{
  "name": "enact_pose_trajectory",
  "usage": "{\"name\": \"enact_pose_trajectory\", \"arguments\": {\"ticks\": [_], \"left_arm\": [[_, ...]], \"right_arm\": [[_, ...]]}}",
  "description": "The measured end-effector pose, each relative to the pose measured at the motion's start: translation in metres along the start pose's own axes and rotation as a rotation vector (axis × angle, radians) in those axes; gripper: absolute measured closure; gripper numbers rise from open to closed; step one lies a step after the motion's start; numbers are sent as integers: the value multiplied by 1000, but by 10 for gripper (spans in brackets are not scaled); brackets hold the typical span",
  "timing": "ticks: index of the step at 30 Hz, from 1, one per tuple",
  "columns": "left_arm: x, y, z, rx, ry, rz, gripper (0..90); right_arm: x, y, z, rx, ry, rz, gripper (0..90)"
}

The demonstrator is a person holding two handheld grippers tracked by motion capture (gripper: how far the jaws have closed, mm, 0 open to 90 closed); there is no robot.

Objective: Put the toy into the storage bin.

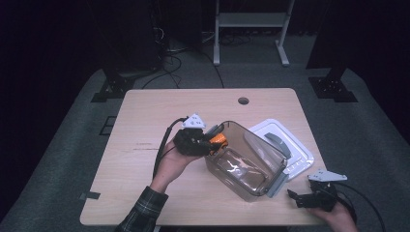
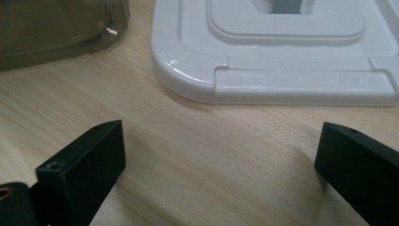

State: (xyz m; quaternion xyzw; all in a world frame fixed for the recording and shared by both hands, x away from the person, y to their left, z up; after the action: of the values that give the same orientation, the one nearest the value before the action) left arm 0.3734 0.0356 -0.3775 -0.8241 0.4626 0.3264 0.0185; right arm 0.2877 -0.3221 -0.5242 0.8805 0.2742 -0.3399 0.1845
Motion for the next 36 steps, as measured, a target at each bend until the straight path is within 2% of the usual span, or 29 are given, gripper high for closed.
{"name": "enact_pose_trajectory", "arguments": {"ticks": [8,18,30,36], "left_arm": [[7,-3,6,-2,-26,-11,585],[8,-9,10,-13,-25,-13,582],[-4,-8,6,-15,12,2,601],[-18,-8,5,-14,28,1,578]], "right_arm": [[-1,-1,0,-1,-1,-2,13],[-1,-1,0,-1,-1,-2,13],[-1,-1,0,-6,1,-3,13],[-1,-1,1,2,-2,-1,13]]}}
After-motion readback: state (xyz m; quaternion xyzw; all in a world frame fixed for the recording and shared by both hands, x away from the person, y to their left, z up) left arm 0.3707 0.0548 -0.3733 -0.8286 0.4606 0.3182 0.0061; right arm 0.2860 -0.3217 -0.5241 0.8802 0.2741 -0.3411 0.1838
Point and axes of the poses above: each handheld gripper's, and its own axes: x roughly forward along the jaws, z roughly out of its underside, y roughly to its right, the point moved 5 cm from there along x, roughly forward along the jaws, and after that the axes turned 12 degrees about -x, right-handed, at the moved point
